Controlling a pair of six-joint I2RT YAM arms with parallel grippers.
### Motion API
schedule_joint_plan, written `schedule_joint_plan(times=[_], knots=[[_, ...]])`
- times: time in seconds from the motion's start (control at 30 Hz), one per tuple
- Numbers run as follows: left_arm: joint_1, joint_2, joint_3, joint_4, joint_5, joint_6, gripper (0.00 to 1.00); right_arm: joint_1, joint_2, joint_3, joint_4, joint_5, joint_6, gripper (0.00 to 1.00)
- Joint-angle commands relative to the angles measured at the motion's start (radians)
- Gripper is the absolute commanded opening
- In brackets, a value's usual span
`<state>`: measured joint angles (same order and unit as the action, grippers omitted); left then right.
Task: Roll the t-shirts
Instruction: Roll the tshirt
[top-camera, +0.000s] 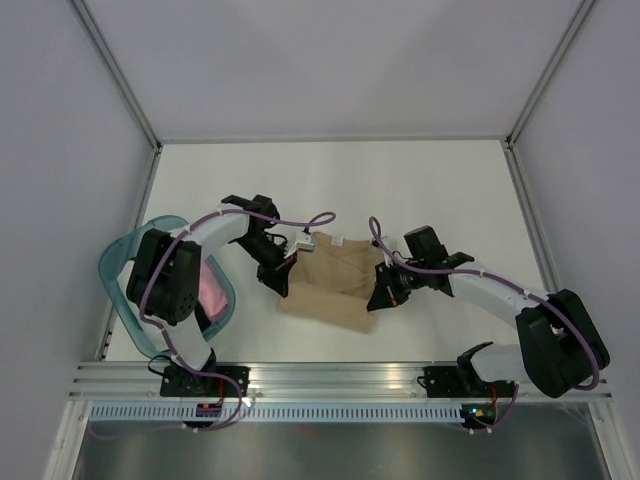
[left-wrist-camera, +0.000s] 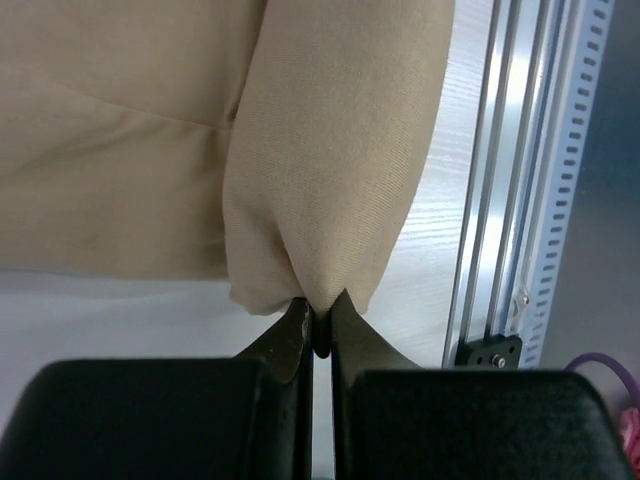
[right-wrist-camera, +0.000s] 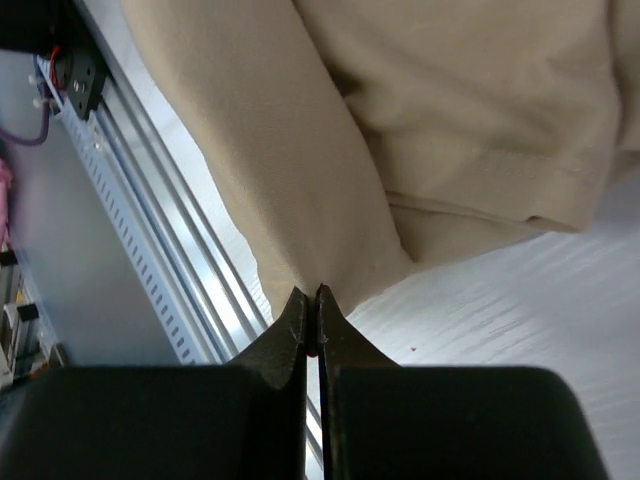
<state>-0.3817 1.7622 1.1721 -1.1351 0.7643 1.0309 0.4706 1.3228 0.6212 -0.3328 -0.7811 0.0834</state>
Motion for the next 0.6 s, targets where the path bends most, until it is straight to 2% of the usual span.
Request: schedule_joint_plan(times=[0.0,0.1,0.3,0.57], knots=[[0.004,0.037,0.017,0.129,-0.009,-0.144,0.02,-0.032,0.012,-0.009,0.112,0.063,0.061,0.0],[0.004,0.057,0.012,0.181,-0.071,-0.196,0.02,-0.058,0.064,-0.002,0.106,0.094,0.064,0.01],[0.003,0.083,0.011,0.21,-0.114,-0.238,0.02,-0.067,0.118,-0.005,0.13,0.137,0.078,0.09],[0.004,0.095,0.023,0.224,-0.138,-0.272,0.04,-0.072,0.154,-0.003,0.164,0.192,0.075,0.1]])
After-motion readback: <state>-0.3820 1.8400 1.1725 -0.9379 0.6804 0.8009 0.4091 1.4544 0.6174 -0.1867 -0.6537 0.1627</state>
